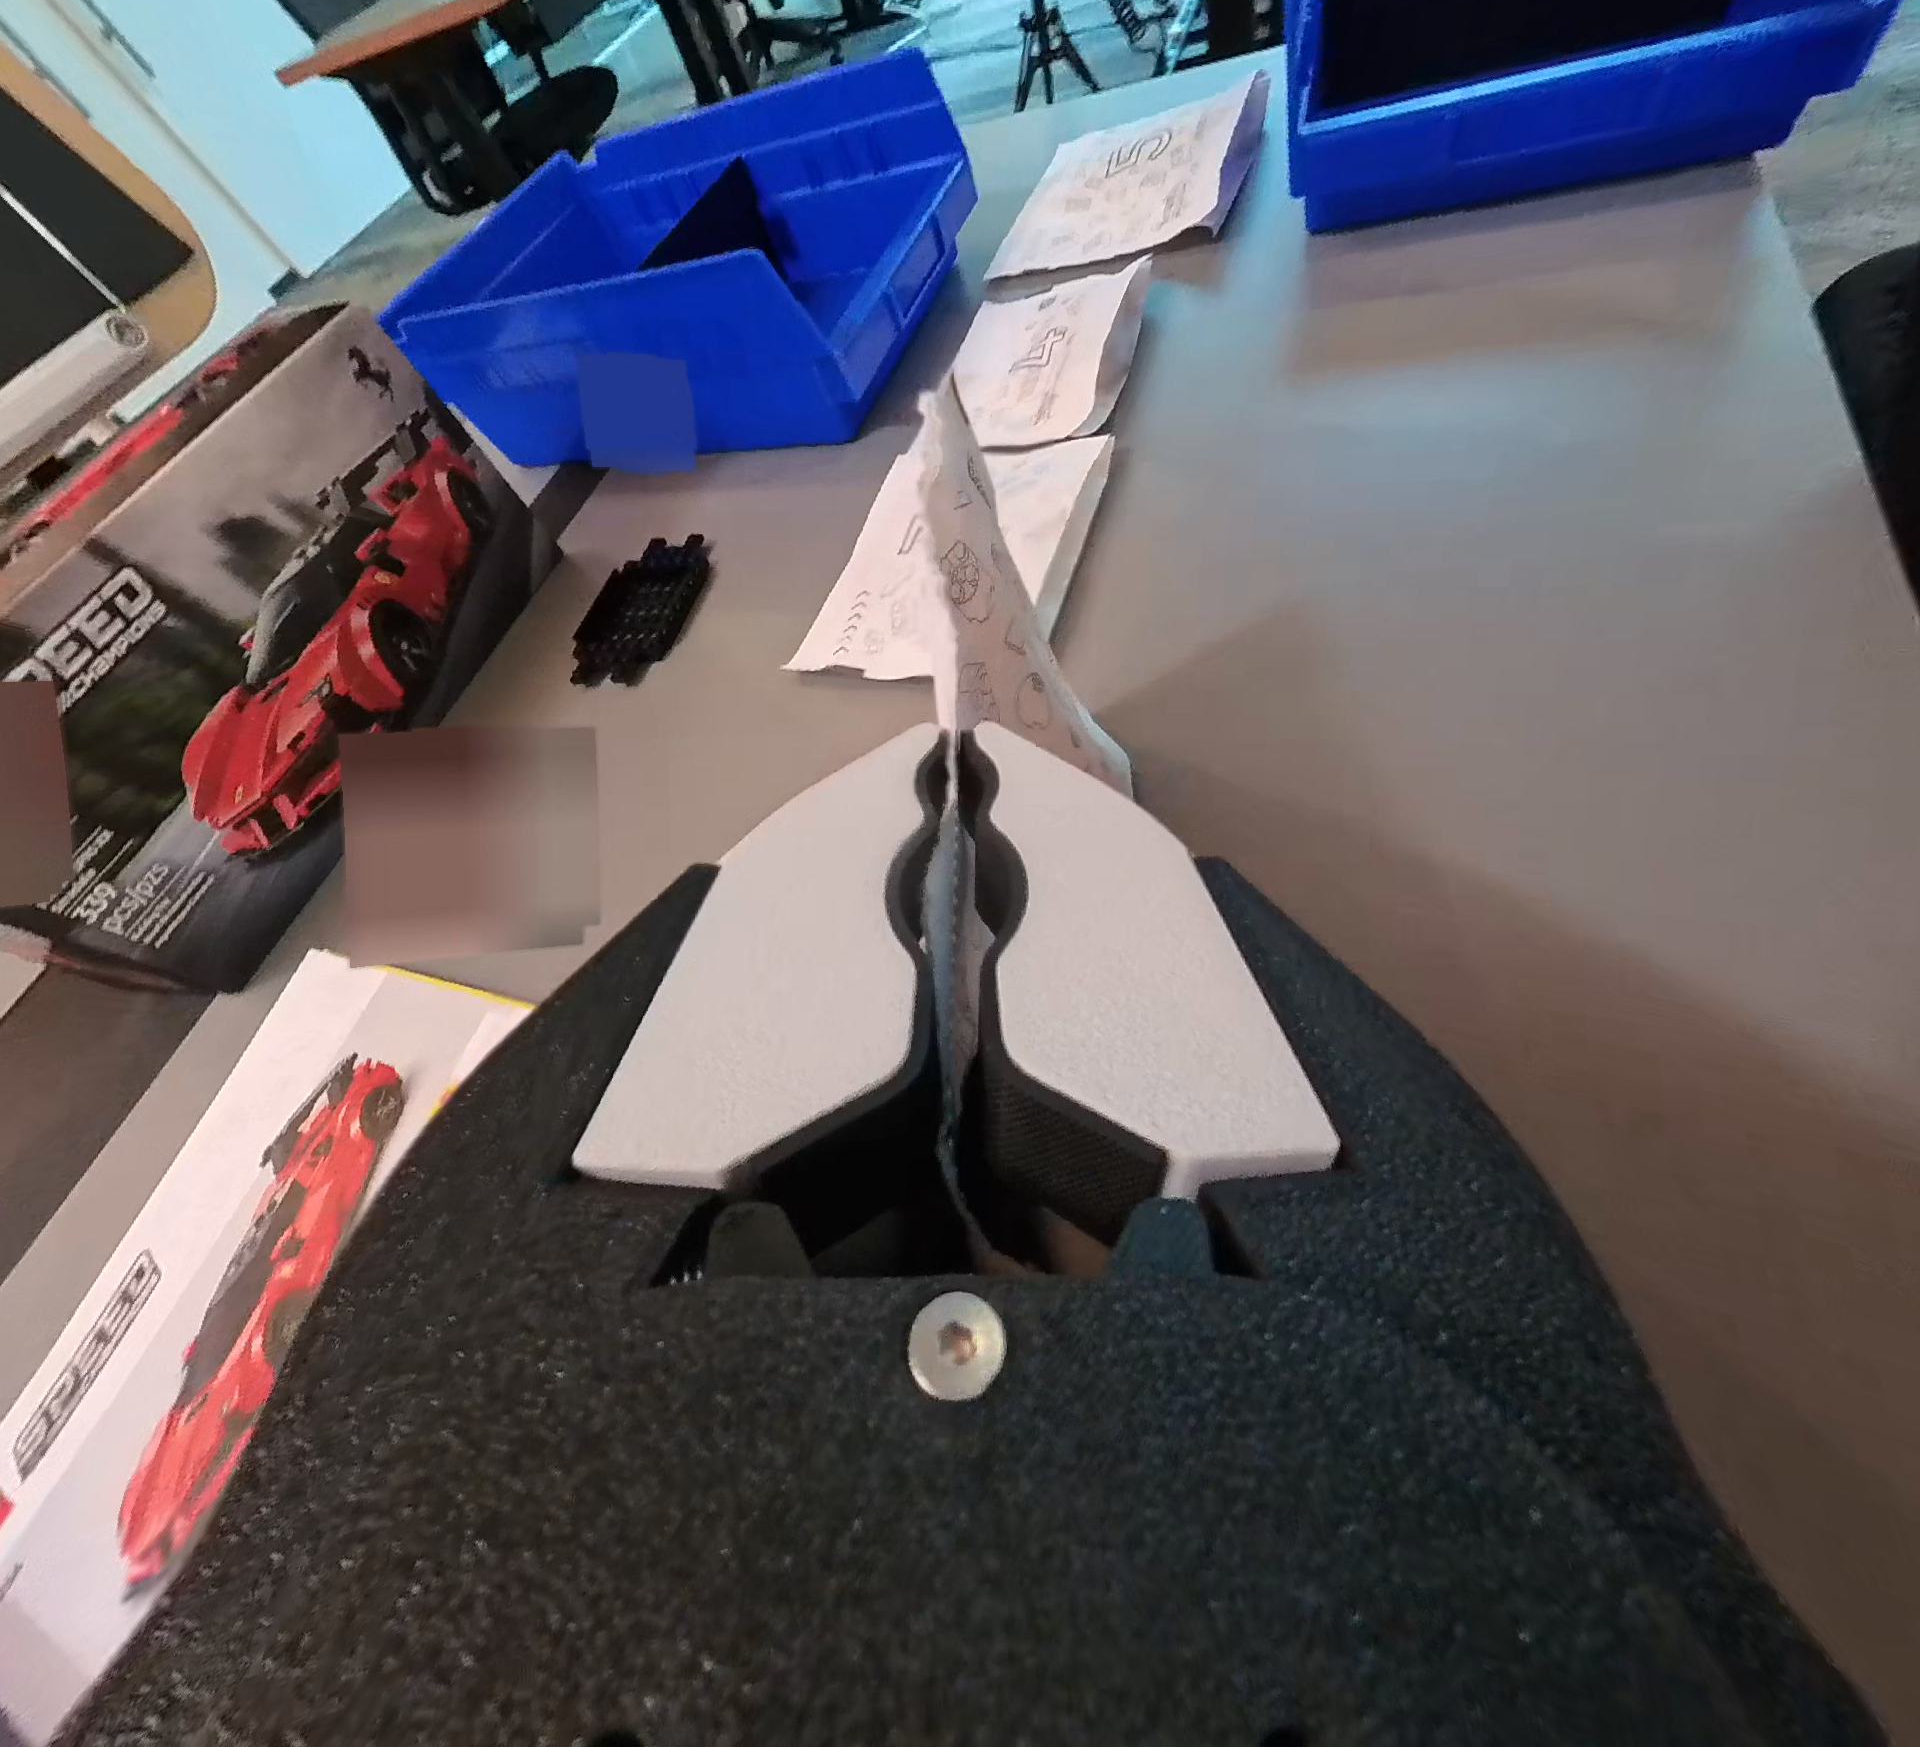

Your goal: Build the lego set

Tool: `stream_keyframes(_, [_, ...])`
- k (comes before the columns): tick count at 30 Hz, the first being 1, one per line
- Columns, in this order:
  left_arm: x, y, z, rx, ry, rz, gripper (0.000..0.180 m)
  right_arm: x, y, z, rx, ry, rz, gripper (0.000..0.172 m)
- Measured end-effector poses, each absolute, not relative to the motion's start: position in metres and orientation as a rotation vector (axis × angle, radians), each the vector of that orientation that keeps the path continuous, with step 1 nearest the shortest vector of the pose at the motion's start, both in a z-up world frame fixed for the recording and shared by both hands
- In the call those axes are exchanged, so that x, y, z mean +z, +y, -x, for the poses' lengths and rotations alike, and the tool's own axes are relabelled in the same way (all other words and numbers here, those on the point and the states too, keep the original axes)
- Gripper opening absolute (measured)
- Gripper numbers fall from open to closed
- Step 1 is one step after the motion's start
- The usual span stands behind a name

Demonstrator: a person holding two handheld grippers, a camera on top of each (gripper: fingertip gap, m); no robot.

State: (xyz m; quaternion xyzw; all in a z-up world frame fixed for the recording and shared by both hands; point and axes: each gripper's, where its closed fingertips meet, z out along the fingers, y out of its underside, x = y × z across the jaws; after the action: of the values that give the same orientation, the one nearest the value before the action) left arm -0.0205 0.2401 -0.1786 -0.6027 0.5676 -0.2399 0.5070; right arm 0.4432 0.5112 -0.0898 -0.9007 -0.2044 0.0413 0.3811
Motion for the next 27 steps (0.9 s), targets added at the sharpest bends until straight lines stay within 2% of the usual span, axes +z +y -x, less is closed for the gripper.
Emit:
stream_keyframes(4, [-0.176, 0.231, 0.016, -0.618, 1.403, 1.386, 0.000, -0.048, 0.432, -0.305, 0.229, -0.804, 2.179, 0.105])
stream_keyframes(7, [-0.175, 0.226, 0.012, -0.637, 1.417, 1.353, 0.002, -0.057, 0.342, -0.190, 0.424, -1.088, 2.051, 0.095])
stream_keyframes(8, [-0.174, 0.224, 0.011, -0.640, 1.421, 1.338, 0.004, -0.067, 0.311, -0.157, 0.469, -1.195, 1.994, 0.084])
stream_keyframes(9, [-0.173, 0.223, 0.011, -0.641, 1.425, 1.325, 0.007, -0.079, 0.281, -0.128, 0.506, -1.313, 1.934, 0.067])
stream_keyframes(10, [-0.173, 0.223, 0.011, -0.644, 1.429, 1.316, 0.009, -0.093, 0.256, -0.104, 0.503, -1.413, 1.875, 0.036])
stream_keyframes(12, [-0.173, 0.222, 0.012, -0.658, 1.431, 1.312, 0.012, -0.116, 0.227, -0.071, 0.436, -1.523, 1.762, 0.017])
stream_keyframes(14, [-0.173, 0.221, 0.012, -0.674, 1.431, 1.305, 0.013, -0.132, 0.212, -0.049, 0.400, -1.593, 1.678, 0.016])
stream_keyframes(16, [-0.172, 0.221, 0.012, -0.673, 1.431, 1.298, 0.014, -0.142, 0.212, -0.039, 0.361, -1.614, 1.645, 0.024])
stream_keyframes(27, [-0.172, 0.221, 0.011, -0.711, 1.439, 1.279, 0.014, -0.173, 0.225, -0.037, 0.246, -1.768, 1.708, 0.028])
